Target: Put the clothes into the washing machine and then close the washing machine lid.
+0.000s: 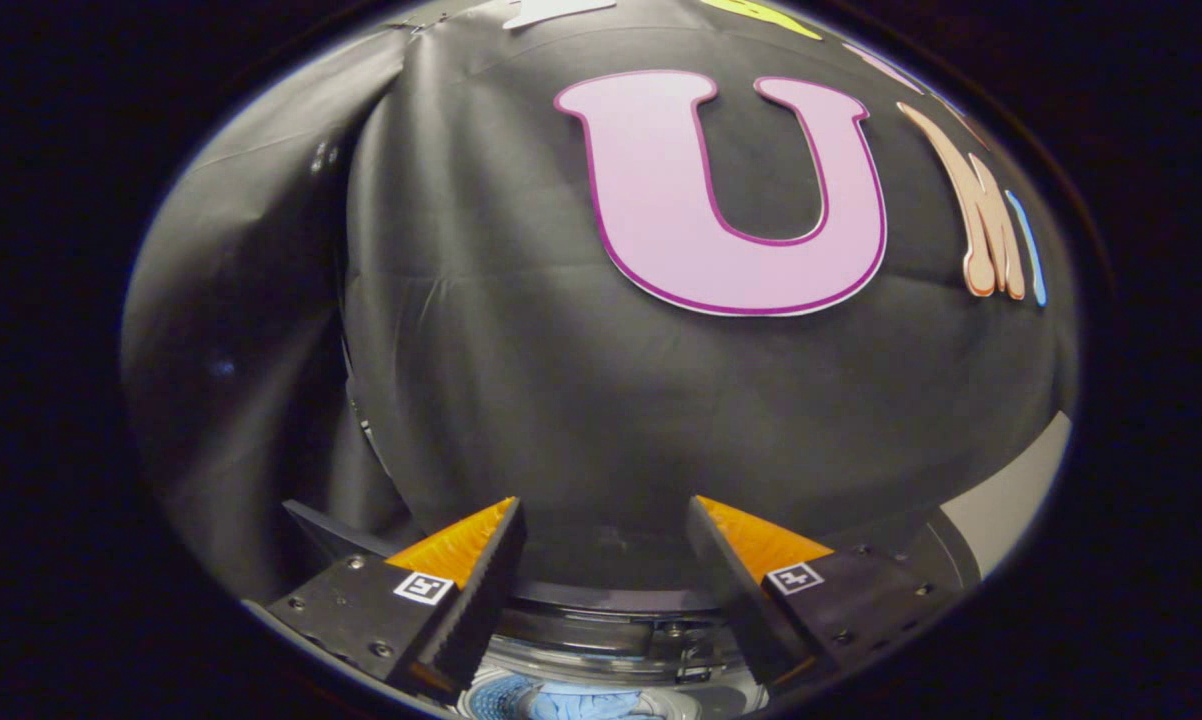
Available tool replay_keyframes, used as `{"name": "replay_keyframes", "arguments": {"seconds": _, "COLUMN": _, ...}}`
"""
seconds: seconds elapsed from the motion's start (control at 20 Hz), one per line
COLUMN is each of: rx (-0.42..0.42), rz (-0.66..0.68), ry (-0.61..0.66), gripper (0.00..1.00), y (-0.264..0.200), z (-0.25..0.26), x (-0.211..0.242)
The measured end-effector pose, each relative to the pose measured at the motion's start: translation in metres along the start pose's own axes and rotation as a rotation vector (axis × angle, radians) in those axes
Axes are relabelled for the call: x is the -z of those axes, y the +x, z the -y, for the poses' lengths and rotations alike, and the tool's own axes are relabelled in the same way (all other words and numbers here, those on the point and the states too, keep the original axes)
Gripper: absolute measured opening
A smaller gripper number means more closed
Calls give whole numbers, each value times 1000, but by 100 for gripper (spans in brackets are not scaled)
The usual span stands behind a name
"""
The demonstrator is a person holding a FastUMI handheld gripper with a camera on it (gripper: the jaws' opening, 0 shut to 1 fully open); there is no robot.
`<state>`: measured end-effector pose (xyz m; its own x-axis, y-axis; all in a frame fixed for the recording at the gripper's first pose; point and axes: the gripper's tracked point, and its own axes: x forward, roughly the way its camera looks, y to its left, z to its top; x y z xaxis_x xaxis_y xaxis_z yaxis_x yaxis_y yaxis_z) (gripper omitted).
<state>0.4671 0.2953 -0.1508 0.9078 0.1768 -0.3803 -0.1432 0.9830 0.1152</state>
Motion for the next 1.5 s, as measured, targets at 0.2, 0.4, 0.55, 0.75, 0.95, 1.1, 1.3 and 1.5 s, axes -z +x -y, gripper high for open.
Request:
{"name": "replay_keyframes", "arguments": {"seconds": 0.2, "rx": -4, "rz": 33, "ry": -9, "gripper": 98, "y": 1, "z": 0, "x": -4}}
{"name": "replay_keyframes", "arguments": {"seconds": 0.4, "rx": -13, "rz": 53, "ry": -14, "gripper": 98, "y": -1, "z": 0, "x": -5}}
{"name": "replay_keyframes", "arguments": {"seconds": 0.55, "rx": -32, "rz": 53, "ry": -14, "gripper": 98, "y": -1, "z": -1, "x": -4}}
{"name": "replay_keyframes", "arguments": {"seconds": 0.75, "rx": -38, "rz": 83, "ry": -21, "gripper": 98, "y": 0, "z": 1, "x": -5}}
{"name": "replay_keyframes", "arguments": {"seconds": 0.95, "rx": -62, "rz": 79, "ry": -25, "gripper": 97, "y": 1, "z": 1, "x": -6}}
{"name": "replay_keyframes", "arguments": {"seconds": 1.1, "rx": -48, "rz": 48, "ry": -65, "gripper": 97, "y": 0, "z": 4, "x": -1}}
{"name": "replay_keyframes", "arguments": {"seconds": 1.3, "rx": -73, "rz": 52, "ry": -106, "gripper": 98, "y": -8, "z": 0, "x": 11}}
{"name": "replay_keyframes", "arguments": {"seconds": 1.5, "rx": -108, "rz": 41, "ry": -124, "gripper": 96, "y": -17, "z": -8, "x": 16}}
